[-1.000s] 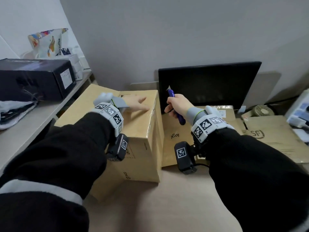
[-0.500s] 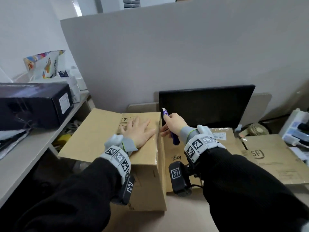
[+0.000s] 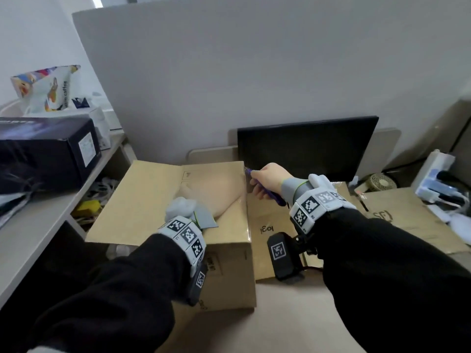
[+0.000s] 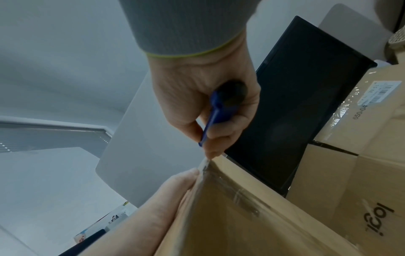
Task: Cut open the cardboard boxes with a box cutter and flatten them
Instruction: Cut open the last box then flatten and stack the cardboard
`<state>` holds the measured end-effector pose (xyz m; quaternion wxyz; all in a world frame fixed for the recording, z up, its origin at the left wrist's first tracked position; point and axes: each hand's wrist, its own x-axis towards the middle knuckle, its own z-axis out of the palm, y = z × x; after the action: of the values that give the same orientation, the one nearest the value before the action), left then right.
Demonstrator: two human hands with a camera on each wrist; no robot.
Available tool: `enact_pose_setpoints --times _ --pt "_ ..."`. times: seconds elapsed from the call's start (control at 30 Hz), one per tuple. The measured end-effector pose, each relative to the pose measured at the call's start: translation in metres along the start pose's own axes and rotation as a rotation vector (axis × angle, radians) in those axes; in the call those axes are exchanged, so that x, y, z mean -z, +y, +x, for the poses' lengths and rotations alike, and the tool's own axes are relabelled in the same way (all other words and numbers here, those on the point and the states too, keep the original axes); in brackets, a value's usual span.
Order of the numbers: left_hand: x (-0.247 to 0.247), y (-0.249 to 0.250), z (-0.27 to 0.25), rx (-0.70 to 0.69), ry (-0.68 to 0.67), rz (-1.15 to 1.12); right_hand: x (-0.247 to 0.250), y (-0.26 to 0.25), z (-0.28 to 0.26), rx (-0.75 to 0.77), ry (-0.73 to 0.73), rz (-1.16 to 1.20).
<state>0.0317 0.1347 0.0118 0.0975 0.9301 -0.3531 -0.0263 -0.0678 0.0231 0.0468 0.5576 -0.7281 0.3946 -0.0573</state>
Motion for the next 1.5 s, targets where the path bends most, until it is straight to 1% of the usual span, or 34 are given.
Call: enact_pose_setpoints --times 0.13,0.3,0.4,0.53,0.67,0.77,0.87,0.93,1.1,1.3,1.43,1.5 --pt "-0.003 -0.004 0.003 -0.023 0.015 -0.013 0.002 0.003 0.0 0.042 0.023 -0.144" --pt "-0.006 -0.007 0.005 -0.031 0.032 -0.016 -0.003 -0.002 -0.003 0.038 -0.056 -0.237" --pt "-0.009 -0.006 0.004 -0.029 0.043 -0.021 -0.008 -0.003 -0.002 0.012 -0.058 -0.312" --pt "-0.013 -0.006 0.003 -0.026 0.065 -0.039 -0.013 -0.006 -0.002 -0.041 -0.028 -0.37" --pt "-0.014 -0.005 0.003 -0.023 0.075 -0.045 -0.016 -0.011 -0.008 -0.005 0.031 -0.495" --pt "-0.014 -0.004 0.003 -0.013 0.083 -0.052 -0.02 -0.015 -0.014 -0.008 0.003 -0.58" --pt "-0.015 -0.003 0.001 -0.012 0.087 -0.048 -0.025 -0.019 -0.019 -0.044 -0.046 -0.635" --pt "-0.014 -0.003 0.0 -0.011 0.095 -0.049 -0.026 -0.021 -0.022 -0.076 -0.054 -0.676" --pt "-0.016 -0.001 -0.003 -0.009 0.112 -0.047 -0.027 -0.017 -0.029 -0.145 -0.098 -0.662" --pt "-0.013 0.001 -0.004 -0.003 0.121 -0.031 -0.027 -0.011 -0.04 -0.103 -0.058 -0.633" --pt "-0.015 0.001 -0.007 -0.003 0.109 -0.031 -0.028 -0.005 -0.057 -0.126 -0.09 -0.601" --pt "-0.015 0.002 -0.008 -0.002 0.103 -0.028 -0.027 -0.003 -0.066 -0.122 -0.077 -0.614"
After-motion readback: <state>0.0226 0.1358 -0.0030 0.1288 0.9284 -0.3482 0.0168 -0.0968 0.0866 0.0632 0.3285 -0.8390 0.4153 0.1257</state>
